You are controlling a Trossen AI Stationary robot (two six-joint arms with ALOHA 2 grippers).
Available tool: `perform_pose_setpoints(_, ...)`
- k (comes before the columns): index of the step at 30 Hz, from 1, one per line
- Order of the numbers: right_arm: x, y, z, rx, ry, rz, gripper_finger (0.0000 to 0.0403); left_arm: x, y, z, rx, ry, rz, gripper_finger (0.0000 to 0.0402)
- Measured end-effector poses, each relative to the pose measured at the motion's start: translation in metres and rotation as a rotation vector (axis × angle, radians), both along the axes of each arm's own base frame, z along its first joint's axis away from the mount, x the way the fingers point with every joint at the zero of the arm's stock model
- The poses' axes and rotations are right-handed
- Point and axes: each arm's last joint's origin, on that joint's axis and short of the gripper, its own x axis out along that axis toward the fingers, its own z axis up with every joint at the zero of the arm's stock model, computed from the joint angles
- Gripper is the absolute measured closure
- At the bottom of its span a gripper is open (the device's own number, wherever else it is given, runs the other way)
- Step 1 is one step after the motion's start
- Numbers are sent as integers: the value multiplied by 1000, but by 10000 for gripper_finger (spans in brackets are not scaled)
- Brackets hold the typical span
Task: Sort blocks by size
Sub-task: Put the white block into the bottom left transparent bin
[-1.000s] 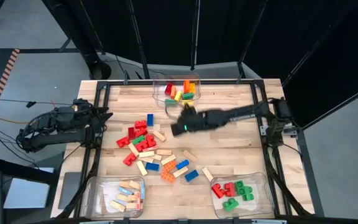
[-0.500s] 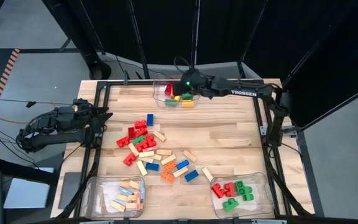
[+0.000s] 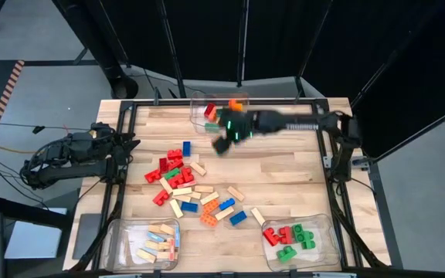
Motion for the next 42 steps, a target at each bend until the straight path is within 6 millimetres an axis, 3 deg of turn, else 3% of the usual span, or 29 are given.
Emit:
perform_pose_setpoints(5, -11, 78, -23, -105, 220, 149, 195, 0, 0, 0, 0, 0, 0, 156)
perform_pose_setpoints(10, -18, 115, -50, -100, 215, 116, 195, 0, 0, 0, 0, 0, 0, 156)
perform_pose_setpoints(20, -28, 132, -92, -40, 129, 82, 195, 0, 0, 0, 0, 0, 0, 156)
perform_pose_setpoints(26, -31, 143, -100, -36, 93, 115, 195, 0, 0, 0, 0, 0, 0, 156)
perform_pose_setpoints(33, -40, 145, -111, -56, 130, 107, 195, 0, 0, 0, 0, 0, 0, 156)
perform_pose_setpoints(42, -37, 146, -113, -108, 97, 97, 198, 0, 0, 0, -1, 0, 0, 156)
